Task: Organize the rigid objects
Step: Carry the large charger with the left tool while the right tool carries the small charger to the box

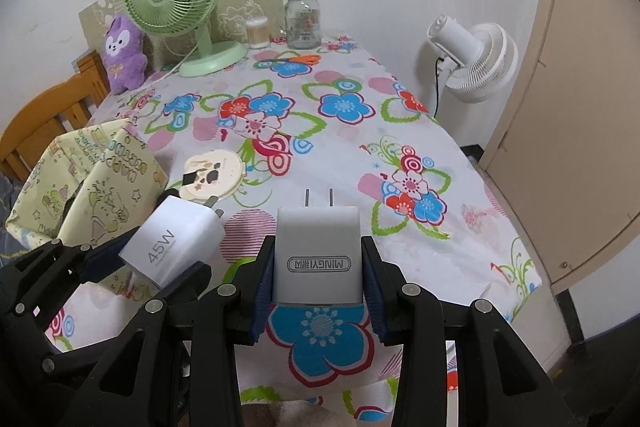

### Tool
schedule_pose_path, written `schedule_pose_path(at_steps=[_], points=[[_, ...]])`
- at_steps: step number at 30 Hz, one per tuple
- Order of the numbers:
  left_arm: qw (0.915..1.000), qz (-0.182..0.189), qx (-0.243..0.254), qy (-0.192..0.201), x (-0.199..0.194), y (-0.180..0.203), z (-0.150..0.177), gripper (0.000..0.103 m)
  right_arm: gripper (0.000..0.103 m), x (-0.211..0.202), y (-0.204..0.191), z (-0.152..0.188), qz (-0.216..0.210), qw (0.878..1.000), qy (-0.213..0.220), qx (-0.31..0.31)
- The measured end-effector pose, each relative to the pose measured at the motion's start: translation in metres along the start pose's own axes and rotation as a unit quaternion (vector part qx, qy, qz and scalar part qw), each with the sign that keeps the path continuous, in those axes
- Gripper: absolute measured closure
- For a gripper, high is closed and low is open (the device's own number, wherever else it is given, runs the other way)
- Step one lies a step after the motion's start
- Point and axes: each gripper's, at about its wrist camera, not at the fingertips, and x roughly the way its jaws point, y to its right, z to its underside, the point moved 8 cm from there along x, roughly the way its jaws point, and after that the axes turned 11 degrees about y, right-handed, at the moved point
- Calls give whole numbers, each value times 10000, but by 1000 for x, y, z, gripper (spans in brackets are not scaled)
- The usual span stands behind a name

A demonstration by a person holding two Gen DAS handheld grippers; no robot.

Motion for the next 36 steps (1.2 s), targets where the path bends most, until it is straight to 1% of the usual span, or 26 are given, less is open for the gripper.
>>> schedule_pose_path(at_steps=[4,7,12,20,30,36], points=[[9999,117,-47,5,-10,-3,-5,54,60,-9,-5,-7,-44,10000,65,-36],[10000,47,25,84,-18,-5,-10,54,60,-16,-9,-12,-64,9999,112,-99],[9999,34,50,148,-31,-10,-18,54,60,-26,-16,-23,-135,9996,197,-166],[9990,-81,369,231,-48,-17,-30,54,60,-40,-30,-39,-191,9985,365,-372],[9983,-257,473,242,-52,-33,-31,54,60,-42,-47,-47,-214,9970,414,-621],[9984,-327,422,170,-53,-50,-30,54,60,-38,-64,-51,-279,9960,418,-740]])
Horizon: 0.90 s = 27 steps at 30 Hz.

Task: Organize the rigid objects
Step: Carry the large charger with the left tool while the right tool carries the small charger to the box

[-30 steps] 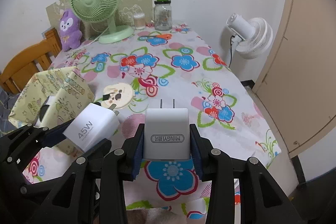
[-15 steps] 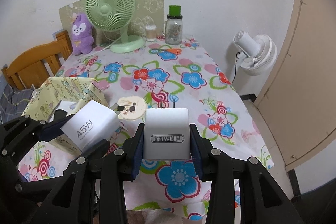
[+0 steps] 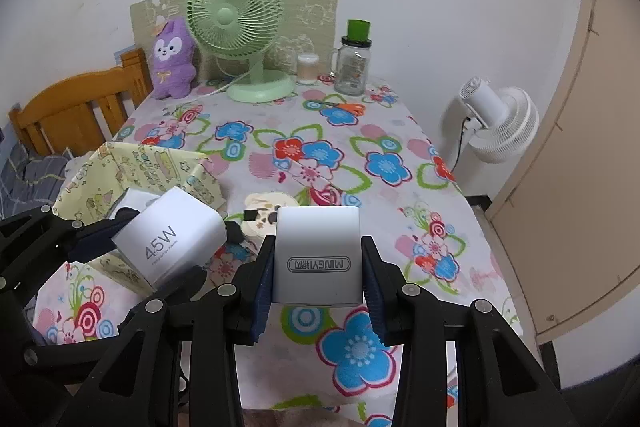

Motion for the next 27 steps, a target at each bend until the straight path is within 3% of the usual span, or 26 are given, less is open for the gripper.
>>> schedule_pose_path(at_steps=[27], points=[[9985,-337,-357,-258,18,-94,23,54,60,47,-92,-26,-378,9983,-171,-419]])
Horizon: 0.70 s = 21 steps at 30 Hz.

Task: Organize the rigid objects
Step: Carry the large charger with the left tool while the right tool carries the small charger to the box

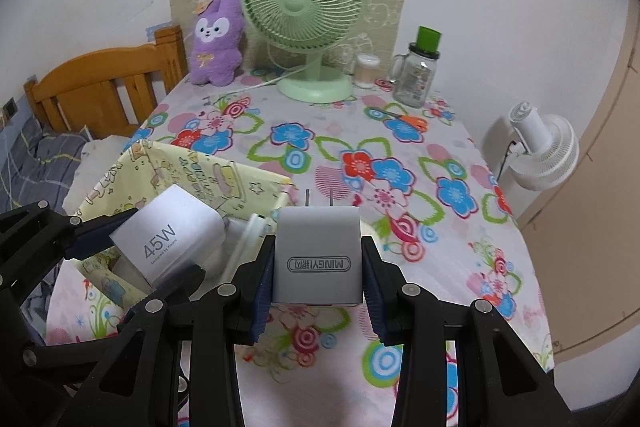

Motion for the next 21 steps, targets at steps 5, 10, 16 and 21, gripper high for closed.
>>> schedule_pose_path(at_steps=[5,10,16,21], points=[[9999,-82,-72,-68,7,-19,4,54,60,15,-16,-5,-110,9999,-60,-55],[9996,-193,-122,-142,16,-37,8,54,60,29,-33,-10,-225,9996,-128,-133],[9989,-297,-218,-273,27,-58,17,54,60,47,-52,-10,-385,9988,-248,-197],[9983,-321,-247,-415,39,-69,24,54,60,63,-65,-8,-475,9979,-401,-206]])
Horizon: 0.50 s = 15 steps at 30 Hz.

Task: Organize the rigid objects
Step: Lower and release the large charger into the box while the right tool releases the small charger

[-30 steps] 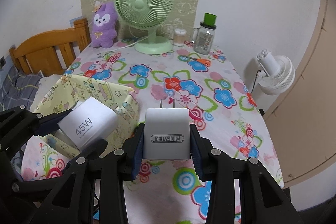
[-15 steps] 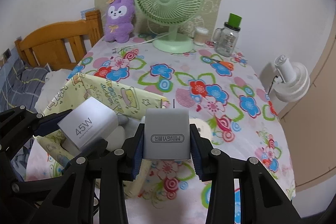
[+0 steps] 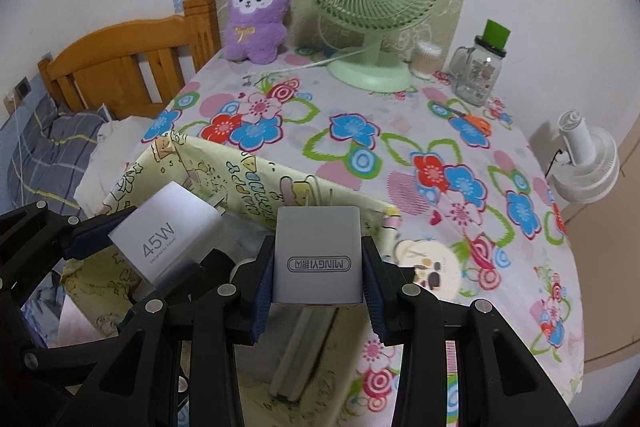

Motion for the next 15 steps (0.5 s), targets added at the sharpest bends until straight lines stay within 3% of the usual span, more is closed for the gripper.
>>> schedule_pose_path(at_steps=[11,15], points=[[9993,-38,-67,-375,33,-14,14,54,60,36,-11,10,-157,9989,-424,139],[9993,-84,-68,-350,35,-16,12,54,60,40,-12,10,-118,9985,-504,172]])
